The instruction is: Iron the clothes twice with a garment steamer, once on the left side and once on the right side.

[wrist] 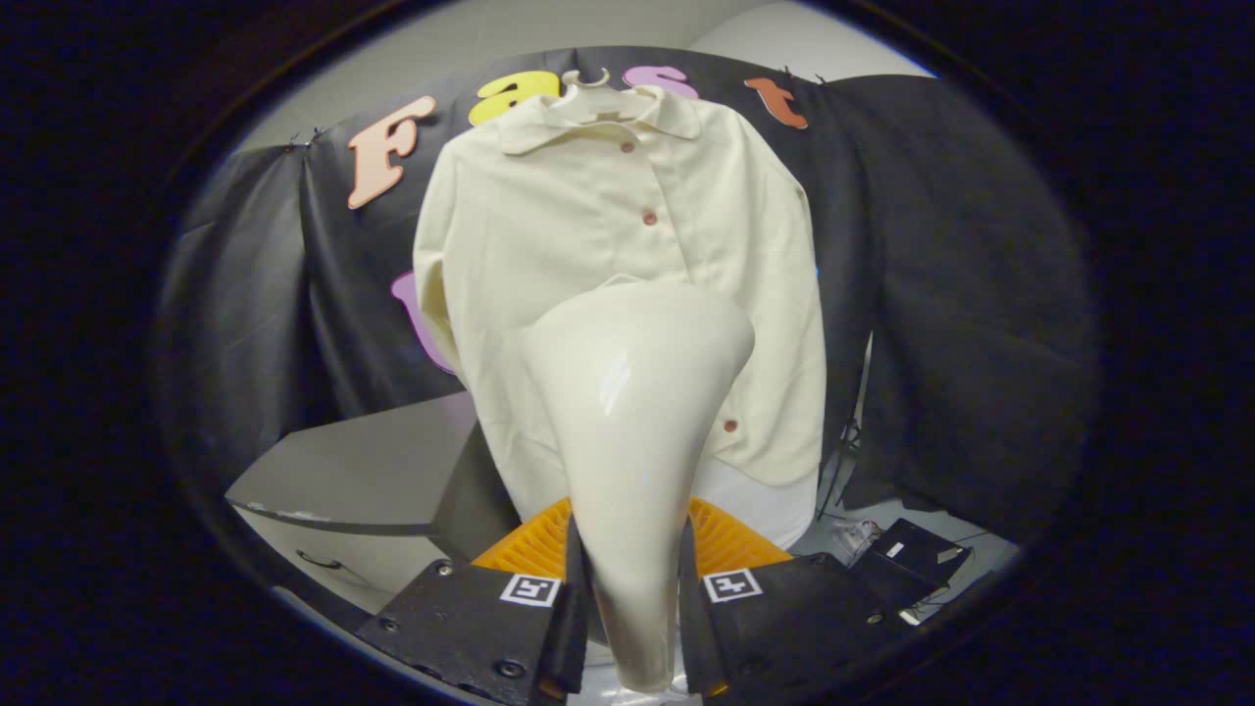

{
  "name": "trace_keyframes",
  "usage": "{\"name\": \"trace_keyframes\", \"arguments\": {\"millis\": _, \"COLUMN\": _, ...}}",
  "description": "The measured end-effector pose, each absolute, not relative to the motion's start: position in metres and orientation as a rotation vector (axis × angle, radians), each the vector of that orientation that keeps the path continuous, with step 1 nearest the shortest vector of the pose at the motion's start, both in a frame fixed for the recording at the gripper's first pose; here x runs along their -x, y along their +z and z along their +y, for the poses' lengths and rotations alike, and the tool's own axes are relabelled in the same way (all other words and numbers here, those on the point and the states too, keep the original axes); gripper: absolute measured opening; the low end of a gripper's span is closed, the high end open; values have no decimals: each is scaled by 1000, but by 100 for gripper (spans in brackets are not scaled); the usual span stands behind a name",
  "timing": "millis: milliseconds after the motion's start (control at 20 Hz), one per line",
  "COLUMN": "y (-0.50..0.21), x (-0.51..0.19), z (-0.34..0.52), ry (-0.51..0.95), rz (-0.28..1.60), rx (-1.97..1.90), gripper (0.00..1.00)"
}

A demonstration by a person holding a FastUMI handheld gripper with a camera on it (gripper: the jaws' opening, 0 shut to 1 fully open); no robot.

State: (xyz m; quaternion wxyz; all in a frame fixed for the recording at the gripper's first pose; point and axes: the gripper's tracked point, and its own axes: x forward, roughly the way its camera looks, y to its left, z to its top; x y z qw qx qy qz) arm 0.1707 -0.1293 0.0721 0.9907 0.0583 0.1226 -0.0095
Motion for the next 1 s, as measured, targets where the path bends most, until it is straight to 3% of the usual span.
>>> {"name": "trace_keyframes", "arguments": {"millis": 550, "y": 205, "x": -121, "z": -7, "ry": 115, "rz": 65, "rx": 0, "gripper": 39}}
{"name": "trace_keyframes", "arguments": {"millis": 1000, "y": 206, "x": -76, "z": 33, "ry": 123, "rz": 14, "rx": 16, "gripper": 38}}
